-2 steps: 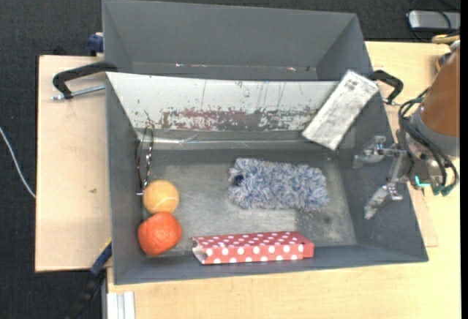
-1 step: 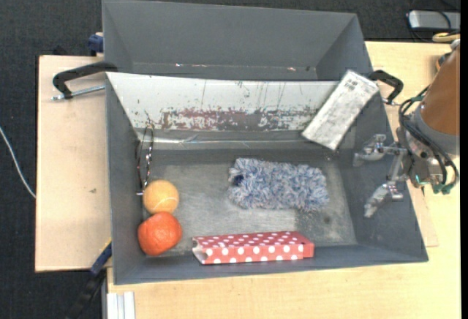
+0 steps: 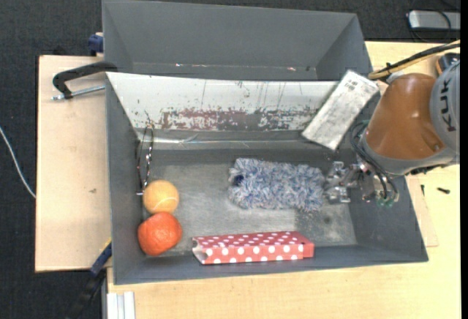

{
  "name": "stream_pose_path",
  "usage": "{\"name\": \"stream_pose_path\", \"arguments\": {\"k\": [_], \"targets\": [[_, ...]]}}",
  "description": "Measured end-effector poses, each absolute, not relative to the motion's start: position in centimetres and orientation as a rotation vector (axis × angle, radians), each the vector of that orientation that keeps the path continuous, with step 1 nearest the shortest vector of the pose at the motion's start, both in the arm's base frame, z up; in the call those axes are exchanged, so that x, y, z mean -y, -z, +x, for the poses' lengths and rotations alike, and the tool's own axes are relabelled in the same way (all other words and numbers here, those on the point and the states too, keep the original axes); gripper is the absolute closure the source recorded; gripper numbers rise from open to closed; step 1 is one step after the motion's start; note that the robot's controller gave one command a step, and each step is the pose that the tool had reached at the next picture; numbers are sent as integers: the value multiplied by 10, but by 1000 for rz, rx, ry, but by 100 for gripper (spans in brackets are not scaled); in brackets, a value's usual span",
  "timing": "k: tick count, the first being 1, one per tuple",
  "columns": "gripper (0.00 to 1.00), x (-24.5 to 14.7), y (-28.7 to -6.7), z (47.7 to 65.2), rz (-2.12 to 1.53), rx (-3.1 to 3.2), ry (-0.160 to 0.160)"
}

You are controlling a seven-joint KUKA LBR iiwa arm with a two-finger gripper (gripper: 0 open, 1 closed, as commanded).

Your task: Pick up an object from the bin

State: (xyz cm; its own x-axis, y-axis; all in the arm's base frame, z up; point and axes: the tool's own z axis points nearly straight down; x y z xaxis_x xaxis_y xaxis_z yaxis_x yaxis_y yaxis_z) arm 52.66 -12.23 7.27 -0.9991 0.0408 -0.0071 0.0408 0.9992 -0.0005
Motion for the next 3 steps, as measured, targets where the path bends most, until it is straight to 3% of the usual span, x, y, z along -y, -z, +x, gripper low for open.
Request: {"name": "stream_pose_path", "arguments": {"k": [1,3], "targets": [[100,122,-73,527,64,-3134,1],[100,119,-190,526,110,-3138,-2]]}}
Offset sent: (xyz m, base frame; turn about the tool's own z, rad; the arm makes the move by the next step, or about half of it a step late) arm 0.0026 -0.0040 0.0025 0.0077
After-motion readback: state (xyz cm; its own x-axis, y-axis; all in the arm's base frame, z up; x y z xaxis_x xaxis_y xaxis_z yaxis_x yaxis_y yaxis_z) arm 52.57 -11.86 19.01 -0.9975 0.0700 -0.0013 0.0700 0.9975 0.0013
